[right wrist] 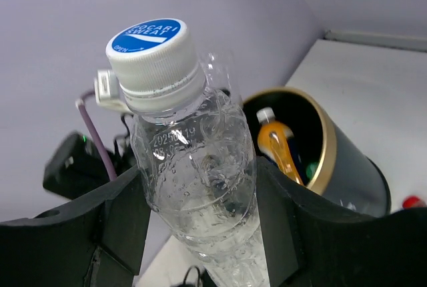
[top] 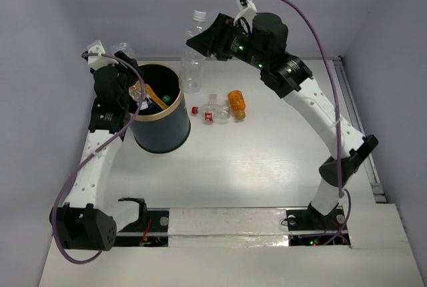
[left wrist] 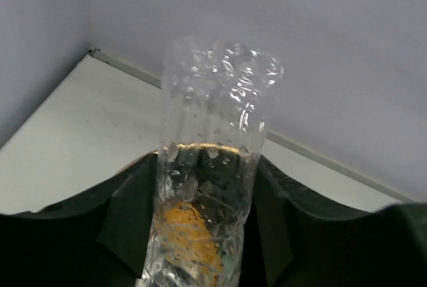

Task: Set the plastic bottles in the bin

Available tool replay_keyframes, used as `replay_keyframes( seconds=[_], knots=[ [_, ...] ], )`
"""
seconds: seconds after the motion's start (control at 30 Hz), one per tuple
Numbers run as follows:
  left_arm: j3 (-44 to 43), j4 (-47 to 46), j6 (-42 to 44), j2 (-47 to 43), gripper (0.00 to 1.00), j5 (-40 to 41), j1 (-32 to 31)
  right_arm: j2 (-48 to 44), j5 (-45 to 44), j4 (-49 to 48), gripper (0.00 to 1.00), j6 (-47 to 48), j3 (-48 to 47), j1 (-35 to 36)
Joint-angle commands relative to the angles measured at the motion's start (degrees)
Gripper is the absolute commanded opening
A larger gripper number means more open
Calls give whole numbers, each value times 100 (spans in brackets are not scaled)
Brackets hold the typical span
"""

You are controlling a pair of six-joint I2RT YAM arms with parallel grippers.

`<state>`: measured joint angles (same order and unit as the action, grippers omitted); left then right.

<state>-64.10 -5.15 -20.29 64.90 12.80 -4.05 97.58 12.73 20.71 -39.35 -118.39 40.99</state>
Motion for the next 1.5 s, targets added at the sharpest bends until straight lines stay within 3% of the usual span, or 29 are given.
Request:
replay_keyframes(
  seconds=[0.0, 0.03, 0.13, 0.23, 0.4, 0.67, 0.77, 0.8, 0.9, 1.03, 1.17, 1.23, 1.27, 1.3, 1.33, 1.4, 1.43, 1.47],
  knots=[
    [318, -865, -185, -373, 51, 13, 19, 654, -437, -418, 45, -143, -781, 172],
    [423, -839, -220, -425, 67, -49, 19, 814, -482, -445, 45, -143, -1087, 172],
    [486, -602, -361, -689, 92, -41, 19, 1455, -675, -410, 45, -73, -1598, 243],
    [442, -391, -475, -961, 99, -75, 19, 2018, -859, -410, 46, 112, -2152, 392],
    [21, 92, -704, -1366, 99, -102, 19, 2590, -1255, -366, 48, 699, -2390, 699],
    [-753, 295, -976, -1542, 95, -804, 19, 3038, -2002, -15, 57, 1720, -2470, 1297],
    [-858, 356, -1020, -1568, 92, -989, 19, 3065, -2222, 117, 70, 1905, -2313, 1349],
    [-868, 374, -1029, -1577, 91, -1024, 19, 3039, -2292, 144, 81, 2001, -2277, 1350],
    [-921, 409, -1047, -1569, 87, -1174, 19, 2986, -2328, 241, 99, 2089, -2320, 1350],
    [-1017, 471, -1064, -1551, 80, -1375, 19, 2749, -2494, 363, 100, 2282, -2671, 1350],
    [-1201, 602, -1038, -1464, 65, -1762, -34, 2005, -2539, 346, 100, 2336, -2427, 1350],
    [-1219, 647, -1012, -1428, 49, -2156, -34, 1556, -2469, 84, 92, 2187, -1562, 1193],
    [-1245, 647, -994, -1341, 43, -2307, -95, 1301, -2434, -31, 83, 2125, -1173, 1131],
    [-1263, 647, -977, -1279, 37, -2465, -148, 768, -2381, -154, 55, 2064, -760, 1061],
    [-1298, 681, -968, -1200, 26, -2719, -322, 493, -2320, -390, 41, 1898, 79, 982],
    [-1474, 821, -784, -884, 20, -2748, -770, -348, -2232, -593, 7, 1704, 954, 657],
    [-1570, 918, -644, -761, 16, -2356, -1103, -641, -2101, -803, 3, 1546, 1384, 525],
    [-1797, 1041, -460, -447, 15, -2056, -1881, -905, -2030, -858, 0, 1458, 2172, 367]
  ],
)
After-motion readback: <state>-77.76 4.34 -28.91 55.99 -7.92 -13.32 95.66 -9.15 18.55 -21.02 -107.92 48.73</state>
